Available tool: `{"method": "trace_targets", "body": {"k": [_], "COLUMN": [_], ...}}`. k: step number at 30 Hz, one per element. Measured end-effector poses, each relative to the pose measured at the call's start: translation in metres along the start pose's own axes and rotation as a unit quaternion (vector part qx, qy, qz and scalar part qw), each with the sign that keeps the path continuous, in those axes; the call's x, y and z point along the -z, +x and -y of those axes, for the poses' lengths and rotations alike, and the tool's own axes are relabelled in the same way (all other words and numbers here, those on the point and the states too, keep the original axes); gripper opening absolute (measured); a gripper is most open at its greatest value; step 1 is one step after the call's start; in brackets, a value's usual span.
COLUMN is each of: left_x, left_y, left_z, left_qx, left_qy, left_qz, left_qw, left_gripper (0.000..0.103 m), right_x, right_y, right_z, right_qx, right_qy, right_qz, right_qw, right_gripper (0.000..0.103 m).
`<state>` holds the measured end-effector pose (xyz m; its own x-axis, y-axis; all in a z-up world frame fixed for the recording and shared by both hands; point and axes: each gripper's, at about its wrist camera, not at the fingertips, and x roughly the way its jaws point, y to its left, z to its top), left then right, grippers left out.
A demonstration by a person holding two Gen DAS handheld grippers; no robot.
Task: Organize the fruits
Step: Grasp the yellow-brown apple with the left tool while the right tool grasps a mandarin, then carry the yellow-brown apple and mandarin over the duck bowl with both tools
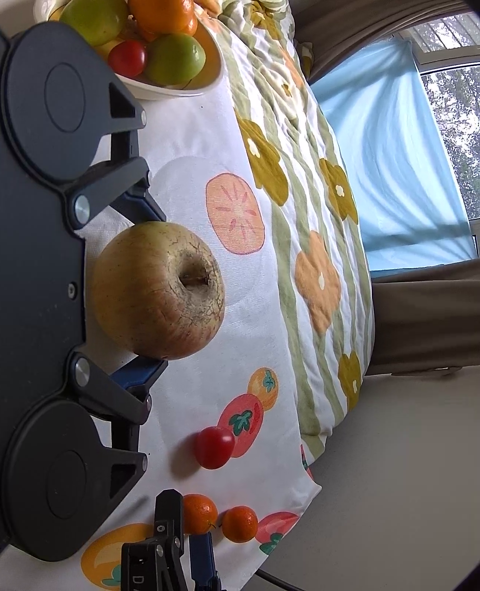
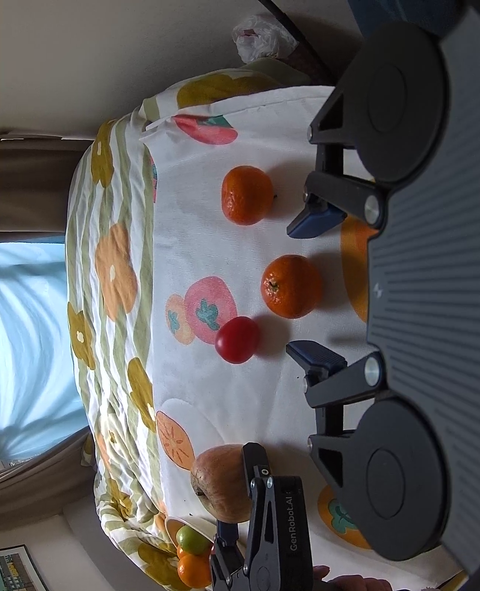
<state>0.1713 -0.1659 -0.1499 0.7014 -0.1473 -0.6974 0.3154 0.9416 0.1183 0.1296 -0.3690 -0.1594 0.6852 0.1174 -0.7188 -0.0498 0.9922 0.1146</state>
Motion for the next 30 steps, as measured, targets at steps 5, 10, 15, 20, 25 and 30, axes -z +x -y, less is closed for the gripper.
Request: {"method": "trace_targets", "body": {"k": [5,10,15,20,25,30], "left_x": [0.004,0.007,0.011,0.016,0.019,0.018], "left_y": [-0.003,-0.007,-0.013,-0.021,-0.036,-0.056], "left_z": [-0.002,-0.001,-0.003,-0.006,-0.007,-0.011], "left_qx": [0.005,0.003,0.000,-0.008,-0.016,-0.022], "left_qy": [-0.002,0.003,-0.003,-0.012,-0.028,-0.041], "left_qz": [0.001,-0.002,-0.004,-0.006,-0.002,0.007], "left_qw": [1.0000,1.0000,1.0000,0.9999,0.9995,0.9989], "left_gripper": [0.079,0.079,0.079,0.078,0.078,0.078], "right_x": [-0.001,-0.001,-0.002,-0.004,-0.008,-0.017], "right_y": [0.002,0.005,0.006,-0.002,-0.011,-0.024], "right_z": [0.000,-0.002,-0.005,-0.009,-0.017,-0.032], "right_qx": [0.007,0.004,0.010,0.005,-0.017,-0.016], "right_qy": [-0.003,-0.003,-0.018,-0.024,-0.027,-0.055], "right_qz": [0.002,0.004,0.008,0.020,0.032,0.028], "right_qw": [1.000,1.000,1.000,1.000,0.999,0.998], "right_gripper": [0.072,0.065,0.052,0.052,0.052,0.052]}}
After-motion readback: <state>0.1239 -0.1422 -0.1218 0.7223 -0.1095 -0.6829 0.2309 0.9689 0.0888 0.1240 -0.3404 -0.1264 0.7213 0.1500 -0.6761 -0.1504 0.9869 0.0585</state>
